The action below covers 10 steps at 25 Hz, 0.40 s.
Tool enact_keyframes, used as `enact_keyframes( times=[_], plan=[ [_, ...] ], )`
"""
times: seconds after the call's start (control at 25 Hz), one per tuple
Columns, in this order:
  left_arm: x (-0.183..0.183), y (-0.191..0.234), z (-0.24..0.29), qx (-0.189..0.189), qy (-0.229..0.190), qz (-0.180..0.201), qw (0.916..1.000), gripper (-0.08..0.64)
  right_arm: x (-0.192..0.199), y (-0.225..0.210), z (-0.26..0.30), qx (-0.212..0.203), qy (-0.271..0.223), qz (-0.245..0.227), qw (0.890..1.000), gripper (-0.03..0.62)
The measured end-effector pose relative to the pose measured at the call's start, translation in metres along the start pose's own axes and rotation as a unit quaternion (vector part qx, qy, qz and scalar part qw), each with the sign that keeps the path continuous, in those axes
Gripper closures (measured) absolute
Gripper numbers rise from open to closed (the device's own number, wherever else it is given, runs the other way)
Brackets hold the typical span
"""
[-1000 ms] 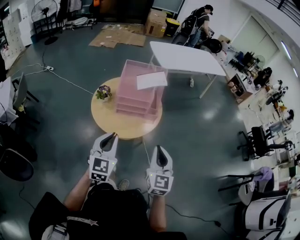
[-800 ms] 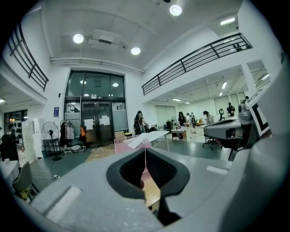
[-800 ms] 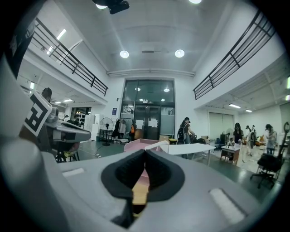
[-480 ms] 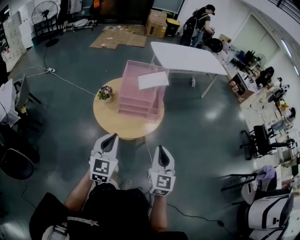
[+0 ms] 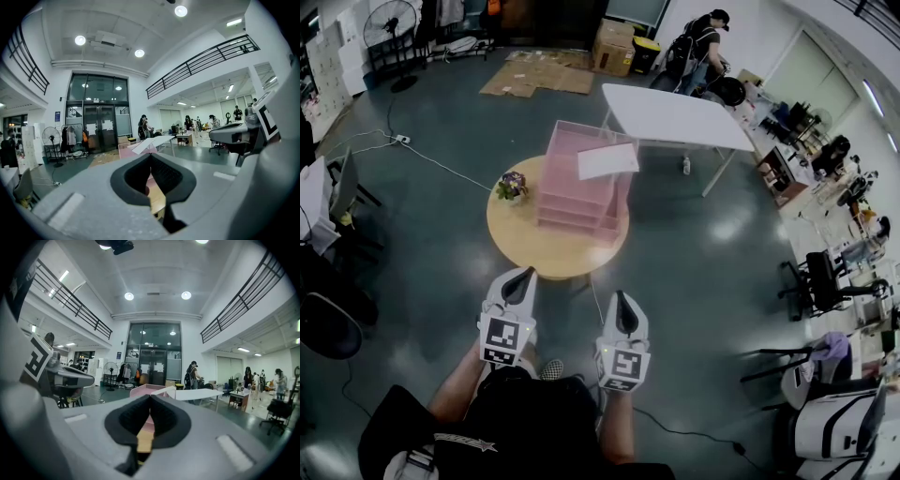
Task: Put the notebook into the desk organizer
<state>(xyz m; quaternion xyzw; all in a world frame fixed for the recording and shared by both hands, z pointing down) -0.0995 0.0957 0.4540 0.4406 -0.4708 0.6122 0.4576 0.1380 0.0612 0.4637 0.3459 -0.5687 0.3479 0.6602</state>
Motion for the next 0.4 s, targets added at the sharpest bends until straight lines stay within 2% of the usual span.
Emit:
enact_keyframes(
  times=[0.4],
  plan=[
    [-0.0017,-0.0017,0.0024,0.005,-0.002,0.002,1.0000,0.549,-0.0001,-0.0010,-0.0012,0.004,0.002,0.002,1.000,0.586]
  ],
)
Point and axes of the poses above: the fingertips, and each gripper's own axes: z forward along the fingers, y to its left, x out of its underside, the point moved 8 cm from there along -z, backward along the fingers, and after that the axes turned 2 degrees about -x, right-handed, at the moved point
